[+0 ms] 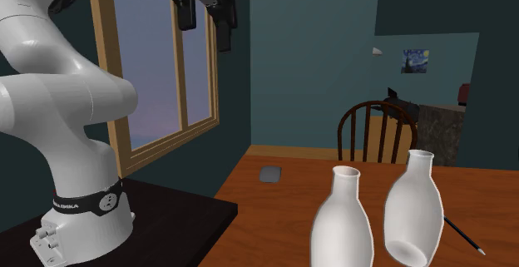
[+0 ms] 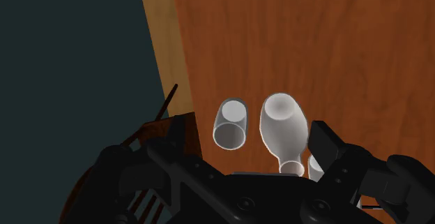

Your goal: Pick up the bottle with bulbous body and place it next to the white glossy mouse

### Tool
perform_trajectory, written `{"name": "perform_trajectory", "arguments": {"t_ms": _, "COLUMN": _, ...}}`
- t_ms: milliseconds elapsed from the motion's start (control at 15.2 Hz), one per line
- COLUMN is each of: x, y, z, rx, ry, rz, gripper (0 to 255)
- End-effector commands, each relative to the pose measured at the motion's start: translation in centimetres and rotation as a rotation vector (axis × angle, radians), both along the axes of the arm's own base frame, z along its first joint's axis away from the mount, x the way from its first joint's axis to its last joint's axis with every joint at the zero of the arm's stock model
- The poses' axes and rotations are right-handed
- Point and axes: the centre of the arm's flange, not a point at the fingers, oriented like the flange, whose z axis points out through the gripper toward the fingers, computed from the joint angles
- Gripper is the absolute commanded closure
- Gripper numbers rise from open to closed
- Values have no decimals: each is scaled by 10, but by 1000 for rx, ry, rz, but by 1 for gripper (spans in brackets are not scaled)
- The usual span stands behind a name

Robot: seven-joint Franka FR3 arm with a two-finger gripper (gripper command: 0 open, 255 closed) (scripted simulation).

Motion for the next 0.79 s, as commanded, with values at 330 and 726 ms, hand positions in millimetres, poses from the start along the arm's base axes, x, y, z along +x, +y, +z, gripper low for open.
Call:
{"name": "perform_trajectory", "arguments": {"t_ms": 330, "x": 42, "y": 19, "z": -46, "rx": 33, "ry": 5, "rz": -42, "gripper": 0}}
{"name": "perform_trajectory", "arguments": {"t_ms": 726, "x": 92, "y": 42, "z": -101, "rx": 73, "ry": 10, "rz": -92, "gripper": 0}}
